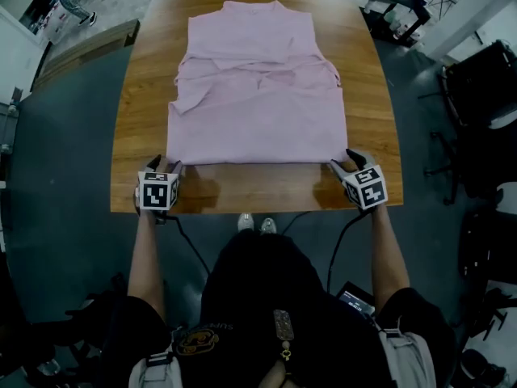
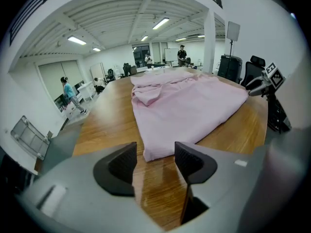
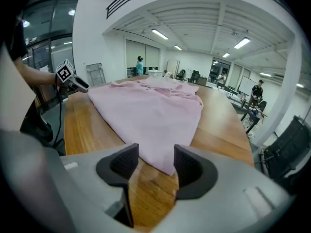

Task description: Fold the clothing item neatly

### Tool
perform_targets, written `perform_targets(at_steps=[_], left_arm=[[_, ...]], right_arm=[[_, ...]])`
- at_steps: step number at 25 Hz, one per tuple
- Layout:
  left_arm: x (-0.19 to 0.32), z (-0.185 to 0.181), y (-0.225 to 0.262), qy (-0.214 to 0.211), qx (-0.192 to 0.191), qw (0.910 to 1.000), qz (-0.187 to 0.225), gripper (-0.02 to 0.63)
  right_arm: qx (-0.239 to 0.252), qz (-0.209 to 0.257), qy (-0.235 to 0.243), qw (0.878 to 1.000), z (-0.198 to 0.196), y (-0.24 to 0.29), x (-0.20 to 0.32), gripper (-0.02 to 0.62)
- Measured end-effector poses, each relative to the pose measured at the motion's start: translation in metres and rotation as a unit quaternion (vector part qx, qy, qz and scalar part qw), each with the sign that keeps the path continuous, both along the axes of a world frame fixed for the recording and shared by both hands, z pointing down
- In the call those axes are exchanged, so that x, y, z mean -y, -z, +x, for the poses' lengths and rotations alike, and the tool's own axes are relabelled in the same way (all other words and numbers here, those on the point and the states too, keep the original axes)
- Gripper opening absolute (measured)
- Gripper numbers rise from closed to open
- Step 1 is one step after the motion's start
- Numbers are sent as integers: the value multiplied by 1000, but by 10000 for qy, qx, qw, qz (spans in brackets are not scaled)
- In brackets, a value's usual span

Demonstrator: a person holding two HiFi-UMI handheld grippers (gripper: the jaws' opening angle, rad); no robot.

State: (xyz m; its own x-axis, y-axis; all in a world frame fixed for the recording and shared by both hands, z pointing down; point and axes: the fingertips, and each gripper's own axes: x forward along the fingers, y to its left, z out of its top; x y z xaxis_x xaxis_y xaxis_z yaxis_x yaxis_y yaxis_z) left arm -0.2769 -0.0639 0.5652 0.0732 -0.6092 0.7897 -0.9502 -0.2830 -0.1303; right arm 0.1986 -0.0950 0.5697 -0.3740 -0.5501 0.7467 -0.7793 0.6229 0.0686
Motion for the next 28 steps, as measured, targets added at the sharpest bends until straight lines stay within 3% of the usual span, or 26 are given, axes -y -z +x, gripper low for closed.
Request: perform_targets(at_steps=[5,11,14,17,23,25,28], left_arm=[[-1,14,0,-834,320,9960,46,252],[3,16,-32,-1872,760,9771,-662,252],[2,4,-36,-2037,1002,9698,-892,212],[3,7,-38,-2172,963,9657,-1052,202],[5,19,-43,-2479,848,9553,-1372,141],[10,20,-43,-2484,919,9550,-1336,51],[12,16,-38,-2447,1001,9566,-1229,40]], right_arm=[[-155,-276,602,9977,-14,-9,-14,227],[-610,-812,1368,9854,-9,-34,-21,227],[-781,-956,1748,9768,-12,-41,-19,227],[-745,-1101,1801,9746,-7,-41,-17,224],[-999,-1055,1735,9741,8,-42,-2,95],[-1140,-1002,1765,9725,10,-41,-1,64],[-1314,-816,1847,9705,4,-37,0,34]])
